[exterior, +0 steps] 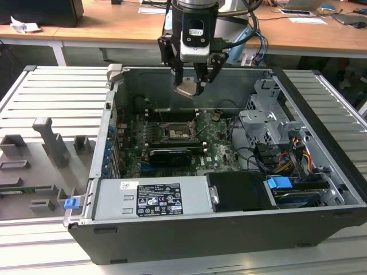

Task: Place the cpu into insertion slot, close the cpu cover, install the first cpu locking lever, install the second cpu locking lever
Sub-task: 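Place the cpu into insertion slot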

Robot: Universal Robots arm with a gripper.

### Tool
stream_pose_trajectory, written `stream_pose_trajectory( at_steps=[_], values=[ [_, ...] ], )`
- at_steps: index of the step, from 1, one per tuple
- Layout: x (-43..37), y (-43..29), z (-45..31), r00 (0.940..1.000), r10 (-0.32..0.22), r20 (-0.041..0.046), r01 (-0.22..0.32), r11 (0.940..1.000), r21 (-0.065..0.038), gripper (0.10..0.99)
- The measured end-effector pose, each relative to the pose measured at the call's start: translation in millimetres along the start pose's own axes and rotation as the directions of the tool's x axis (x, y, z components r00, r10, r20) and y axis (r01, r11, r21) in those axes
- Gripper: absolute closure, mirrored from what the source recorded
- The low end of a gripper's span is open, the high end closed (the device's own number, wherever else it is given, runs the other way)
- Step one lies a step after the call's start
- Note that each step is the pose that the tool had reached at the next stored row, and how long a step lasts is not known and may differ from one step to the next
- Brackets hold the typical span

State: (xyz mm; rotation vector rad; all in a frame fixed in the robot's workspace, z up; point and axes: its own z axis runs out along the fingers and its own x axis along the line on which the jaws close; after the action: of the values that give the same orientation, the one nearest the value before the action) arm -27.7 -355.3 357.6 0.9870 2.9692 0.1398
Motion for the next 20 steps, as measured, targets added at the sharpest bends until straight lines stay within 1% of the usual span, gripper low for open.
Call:
stream_pose_trajectory(
  at_steps=[5,11,17,20],
  values=[
    [0.0,0.0,0.4,0.9987,0.051,0.0045,-0.051,0.9987,-0.001,0.549],
    [0.0,-0.1,0.8,0.9949,0.101,0.0088,-0.101,0.9949,-0.002,0.549],
    [0.0,-0.1,1.3,0.9885,0.15,0.013,-0.15,0.9886,-0.004,0.549],
    [0.0,-0.2,1.9,0.9829,0.183,0.0159,-0.183,0.9831,-0.005,0.549]
  ],
)
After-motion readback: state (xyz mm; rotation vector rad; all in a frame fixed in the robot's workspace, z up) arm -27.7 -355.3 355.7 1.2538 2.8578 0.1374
